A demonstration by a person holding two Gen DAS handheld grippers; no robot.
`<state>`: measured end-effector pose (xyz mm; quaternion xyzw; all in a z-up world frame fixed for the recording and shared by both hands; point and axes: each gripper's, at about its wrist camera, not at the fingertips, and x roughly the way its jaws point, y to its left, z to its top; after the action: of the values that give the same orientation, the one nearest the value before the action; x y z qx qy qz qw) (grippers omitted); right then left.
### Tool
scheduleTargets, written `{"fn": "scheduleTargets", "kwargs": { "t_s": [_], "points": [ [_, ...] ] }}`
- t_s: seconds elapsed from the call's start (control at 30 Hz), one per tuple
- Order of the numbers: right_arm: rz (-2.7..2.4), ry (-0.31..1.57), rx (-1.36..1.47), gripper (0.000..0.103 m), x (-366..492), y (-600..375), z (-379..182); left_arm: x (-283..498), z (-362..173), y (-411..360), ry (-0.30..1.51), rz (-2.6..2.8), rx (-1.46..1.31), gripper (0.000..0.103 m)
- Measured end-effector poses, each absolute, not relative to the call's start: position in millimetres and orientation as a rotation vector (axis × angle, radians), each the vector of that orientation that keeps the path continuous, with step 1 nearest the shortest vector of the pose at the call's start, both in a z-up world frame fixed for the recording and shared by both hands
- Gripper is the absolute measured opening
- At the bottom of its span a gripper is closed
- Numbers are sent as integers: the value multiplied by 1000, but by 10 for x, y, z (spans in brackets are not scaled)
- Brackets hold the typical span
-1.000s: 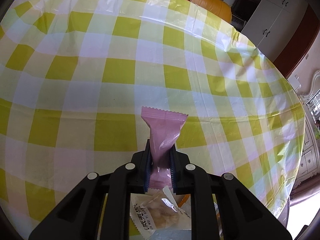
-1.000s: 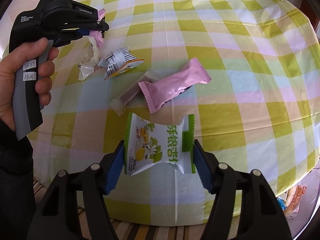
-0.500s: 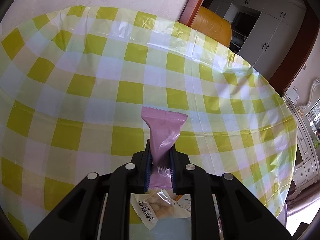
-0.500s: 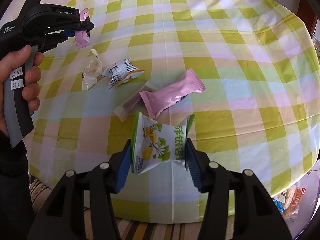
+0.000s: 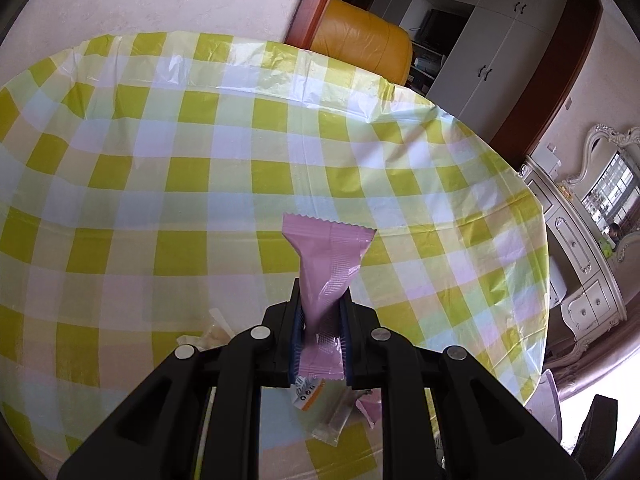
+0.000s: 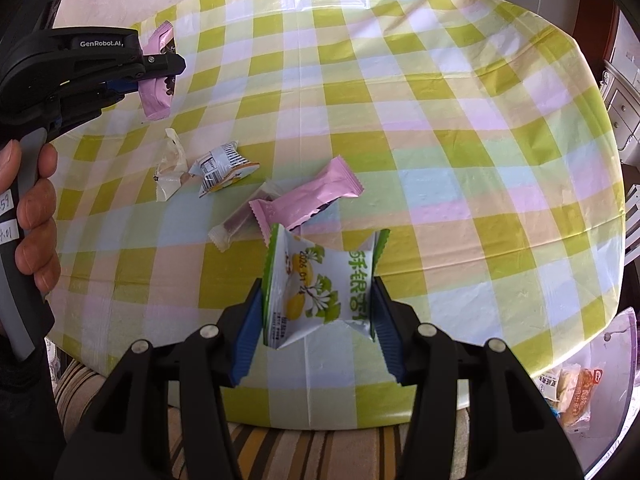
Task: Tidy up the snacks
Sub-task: 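Carry both packets to the white box and open both tools over it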
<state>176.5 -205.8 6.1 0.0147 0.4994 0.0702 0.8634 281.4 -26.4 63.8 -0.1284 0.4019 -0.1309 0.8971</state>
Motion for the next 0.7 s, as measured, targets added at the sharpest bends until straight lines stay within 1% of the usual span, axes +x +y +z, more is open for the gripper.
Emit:
{"fn": "scheduleTargets", "kwargs": {
  "t_s": [0.7],
  "points": [
    [-43, 995, 119, 52, 1454, -3268, 237, 2110, 466, -1834, 943, -611, -96, 16]
  ]
}}
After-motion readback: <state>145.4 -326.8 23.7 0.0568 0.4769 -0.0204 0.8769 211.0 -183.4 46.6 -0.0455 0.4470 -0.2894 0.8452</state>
